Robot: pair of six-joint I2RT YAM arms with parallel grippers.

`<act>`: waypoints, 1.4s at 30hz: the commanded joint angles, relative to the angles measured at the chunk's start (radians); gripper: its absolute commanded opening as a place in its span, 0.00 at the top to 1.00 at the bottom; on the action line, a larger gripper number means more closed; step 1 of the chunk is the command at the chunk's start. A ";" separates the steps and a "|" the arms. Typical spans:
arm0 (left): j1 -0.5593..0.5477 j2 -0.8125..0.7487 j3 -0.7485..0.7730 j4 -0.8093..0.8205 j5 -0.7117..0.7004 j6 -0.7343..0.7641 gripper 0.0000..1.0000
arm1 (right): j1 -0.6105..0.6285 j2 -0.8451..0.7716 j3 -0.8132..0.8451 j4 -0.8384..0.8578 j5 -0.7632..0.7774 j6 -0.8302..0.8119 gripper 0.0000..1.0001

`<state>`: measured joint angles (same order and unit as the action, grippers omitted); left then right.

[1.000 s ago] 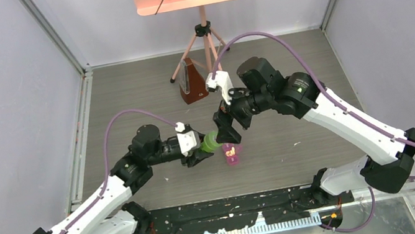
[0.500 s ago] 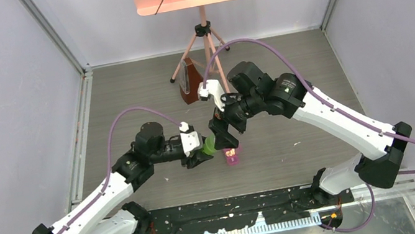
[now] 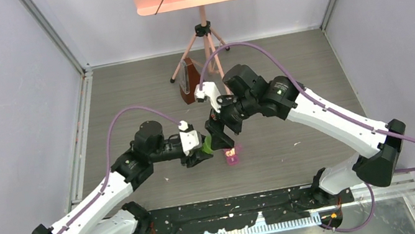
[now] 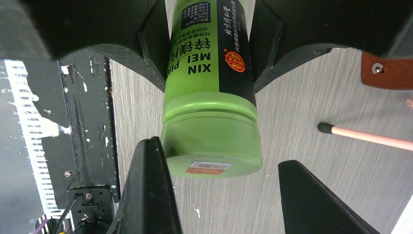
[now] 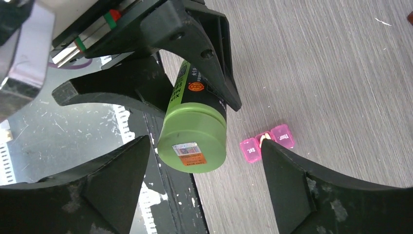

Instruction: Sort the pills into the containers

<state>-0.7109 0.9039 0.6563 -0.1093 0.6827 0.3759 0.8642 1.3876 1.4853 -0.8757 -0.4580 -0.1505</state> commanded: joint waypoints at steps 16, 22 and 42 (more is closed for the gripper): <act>0.008 -0.003 -0.056 0.304 -0.150 -0.057 1.00 | 0.011 0.034 -0.063 0.118 0.185 0.575 0.78; 0.008 0.004 -0.063 0.330 -0.234 -0.018 1.00 | 0.027 0.053 -0.040 0.102 0.311 0.806 0.80; 0.019 -0.007 -0.102 0.334 -0.321 -0.020 1.00 | 0.020 -0.170 -0.178 0.310 0.610 0.782 0.04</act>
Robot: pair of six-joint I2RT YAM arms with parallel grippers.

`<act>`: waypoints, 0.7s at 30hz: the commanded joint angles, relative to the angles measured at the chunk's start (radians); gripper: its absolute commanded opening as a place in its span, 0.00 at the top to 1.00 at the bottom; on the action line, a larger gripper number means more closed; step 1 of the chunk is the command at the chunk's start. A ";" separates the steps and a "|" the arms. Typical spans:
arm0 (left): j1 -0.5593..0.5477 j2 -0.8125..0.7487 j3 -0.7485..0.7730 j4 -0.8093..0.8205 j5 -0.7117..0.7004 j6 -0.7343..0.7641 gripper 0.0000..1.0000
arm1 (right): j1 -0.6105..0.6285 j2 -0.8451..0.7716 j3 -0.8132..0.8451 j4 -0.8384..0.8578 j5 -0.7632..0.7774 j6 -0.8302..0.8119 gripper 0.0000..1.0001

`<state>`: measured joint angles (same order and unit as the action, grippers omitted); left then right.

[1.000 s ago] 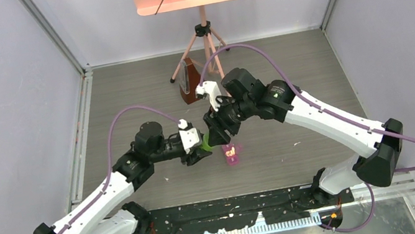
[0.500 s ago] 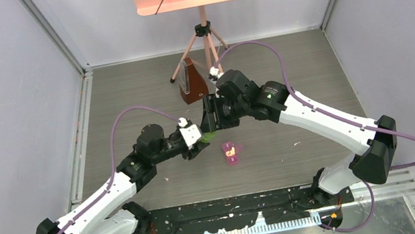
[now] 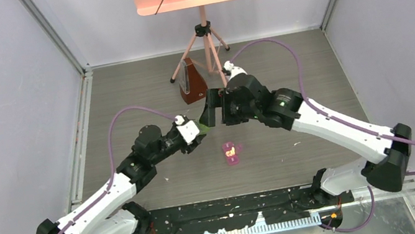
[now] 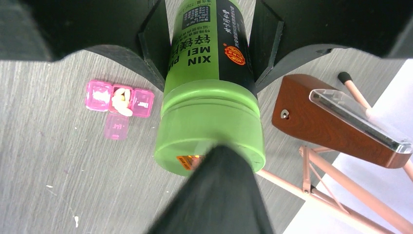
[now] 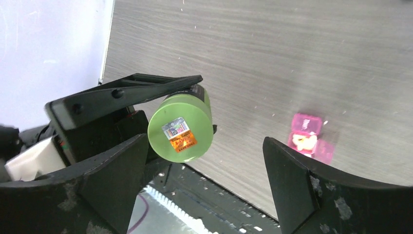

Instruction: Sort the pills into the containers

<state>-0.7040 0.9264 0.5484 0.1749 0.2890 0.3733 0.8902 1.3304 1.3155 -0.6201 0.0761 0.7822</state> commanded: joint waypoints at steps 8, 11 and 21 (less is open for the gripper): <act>0.023 0.009 0.061 -0.005 0.271 -0.053 1.00 | -0.011 -0.154 0.028 0.027 -0.333 -0.672 0.04; 0.026 0.027 0.080 -0.016 0.317 -0.055 1.00 | -0.011 -0.129 0.053 -0.048 -0.410 -0.779 0.04; 0.035 0.031 0.120 -0.081 0.418 -0.030 1.00 | -0.011 -0.032 0.119 -0.112 -0.382 -0.930 0.07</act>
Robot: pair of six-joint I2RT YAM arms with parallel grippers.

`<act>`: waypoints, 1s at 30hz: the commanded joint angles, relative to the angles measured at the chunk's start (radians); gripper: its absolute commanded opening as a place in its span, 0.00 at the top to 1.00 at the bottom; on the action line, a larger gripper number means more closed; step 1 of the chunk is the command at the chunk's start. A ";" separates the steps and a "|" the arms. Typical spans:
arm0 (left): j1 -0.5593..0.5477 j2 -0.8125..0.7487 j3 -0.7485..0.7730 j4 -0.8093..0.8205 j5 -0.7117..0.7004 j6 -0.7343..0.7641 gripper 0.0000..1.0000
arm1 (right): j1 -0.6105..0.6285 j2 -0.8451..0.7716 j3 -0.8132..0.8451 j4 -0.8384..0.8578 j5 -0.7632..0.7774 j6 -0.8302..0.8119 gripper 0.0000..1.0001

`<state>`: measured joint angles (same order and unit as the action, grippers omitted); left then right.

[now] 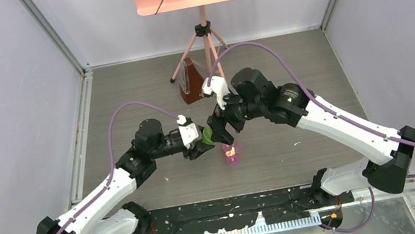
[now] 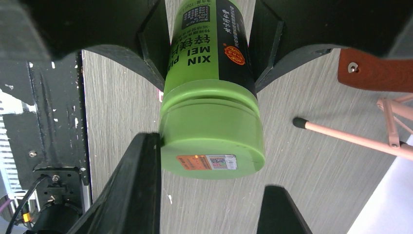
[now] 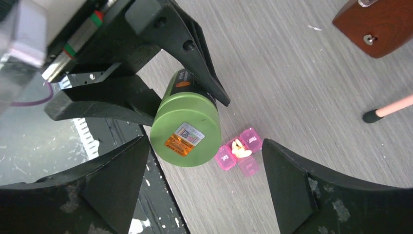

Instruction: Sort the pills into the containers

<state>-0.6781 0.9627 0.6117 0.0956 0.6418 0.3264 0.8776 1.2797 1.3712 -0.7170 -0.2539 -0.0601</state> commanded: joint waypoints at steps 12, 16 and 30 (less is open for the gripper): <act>0.015 0.014 0.056 0.048 0.009 0.006 1.00 | 0.017 0.052 -0.005 0.104 0.048 0.190 0.63; 0.014 0.036 0.051 0.108 -0.021 -0.007 1.00 | 0.054 0.132 0.035 -0.010 0.284 0.488 0.65; 0.018 0.051 0.009 0.285 -0.036 -0.111 1.00 | 0.067 0.155 0.071 0.026 0.434 0.755 0.09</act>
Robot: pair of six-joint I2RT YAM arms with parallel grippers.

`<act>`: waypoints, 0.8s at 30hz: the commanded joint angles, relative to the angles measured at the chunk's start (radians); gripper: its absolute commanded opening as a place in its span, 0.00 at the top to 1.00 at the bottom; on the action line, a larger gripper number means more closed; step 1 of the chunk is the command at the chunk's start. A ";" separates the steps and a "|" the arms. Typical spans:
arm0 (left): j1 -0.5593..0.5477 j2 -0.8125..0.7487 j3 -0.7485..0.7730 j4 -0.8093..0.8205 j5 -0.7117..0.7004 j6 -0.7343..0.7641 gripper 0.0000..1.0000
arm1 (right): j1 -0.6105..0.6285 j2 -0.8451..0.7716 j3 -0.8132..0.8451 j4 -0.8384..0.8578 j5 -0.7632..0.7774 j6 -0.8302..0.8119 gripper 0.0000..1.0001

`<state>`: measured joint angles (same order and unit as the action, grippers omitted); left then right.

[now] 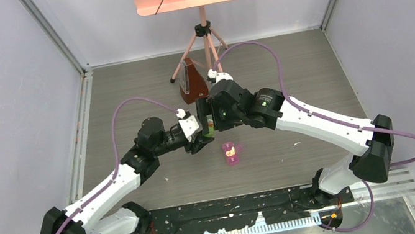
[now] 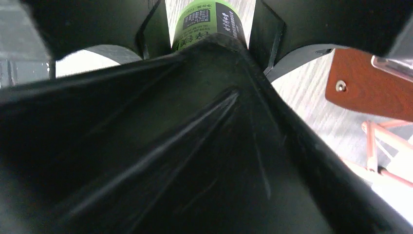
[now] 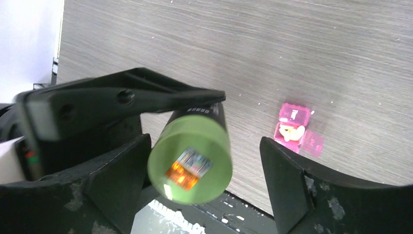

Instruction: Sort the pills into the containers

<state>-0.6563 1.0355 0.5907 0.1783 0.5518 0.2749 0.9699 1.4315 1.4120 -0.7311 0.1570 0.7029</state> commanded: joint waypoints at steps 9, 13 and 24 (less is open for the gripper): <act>0.005 0.013 0.040 0.208 0.095 -0.085 1.00 | -0.150 -0.130 0.010 0.028 -0.107 -0.186 0.03; 0.006 0.004 0.056 0.169 0.168 -0.093 1.00 | -0.187 -0.198 0.014 0.040 -0.286 -0.337 0.02; 0.010 -0.020 0.098 0.045 0.274 -0.055 1.00 | -0.184 -0.184 0.101 -0.107 -0.593 -0.659 0.01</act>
<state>-0.6540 1.0481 0.6373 0.2321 0.7616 0.1955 0.7815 1.2346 1.4818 -0.7628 -0.2657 0.2398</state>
